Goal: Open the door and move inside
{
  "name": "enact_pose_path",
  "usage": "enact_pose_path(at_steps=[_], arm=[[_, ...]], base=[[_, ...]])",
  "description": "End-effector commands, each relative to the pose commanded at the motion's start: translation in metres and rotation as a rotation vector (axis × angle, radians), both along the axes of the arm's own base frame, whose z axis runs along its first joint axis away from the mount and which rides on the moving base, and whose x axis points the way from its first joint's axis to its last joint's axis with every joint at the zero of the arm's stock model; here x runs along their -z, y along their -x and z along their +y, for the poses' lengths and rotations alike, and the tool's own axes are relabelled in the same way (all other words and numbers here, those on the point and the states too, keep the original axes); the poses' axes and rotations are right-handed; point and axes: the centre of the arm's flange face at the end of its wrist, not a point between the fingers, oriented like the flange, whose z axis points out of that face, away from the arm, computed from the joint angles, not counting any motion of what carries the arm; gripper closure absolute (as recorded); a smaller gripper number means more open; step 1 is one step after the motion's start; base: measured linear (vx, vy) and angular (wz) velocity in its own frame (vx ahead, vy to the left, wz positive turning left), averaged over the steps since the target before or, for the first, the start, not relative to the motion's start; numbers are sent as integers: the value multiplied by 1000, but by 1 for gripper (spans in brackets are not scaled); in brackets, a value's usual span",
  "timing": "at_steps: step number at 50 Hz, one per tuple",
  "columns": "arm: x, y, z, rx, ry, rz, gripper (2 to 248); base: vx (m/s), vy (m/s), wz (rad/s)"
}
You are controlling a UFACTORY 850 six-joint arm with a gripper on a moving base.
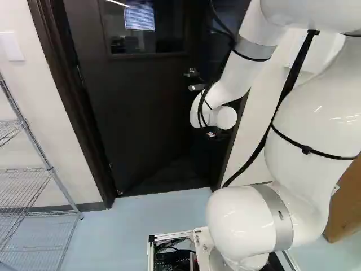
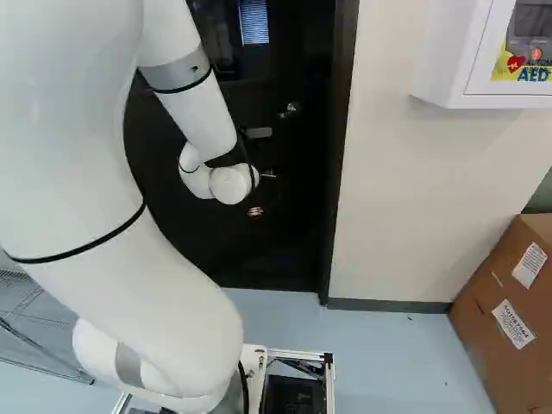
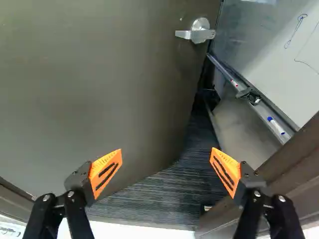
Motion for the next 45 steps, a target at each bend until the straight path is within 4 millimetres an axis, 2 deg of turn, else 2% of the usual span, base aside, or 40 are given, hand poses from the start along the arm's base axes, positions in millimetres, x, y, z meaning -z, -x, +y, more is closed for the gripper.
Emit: enact_pose_path(at_steps=[45], arm=[[0,0,0,0,0,0,3]], base=[[85,68,-12]])
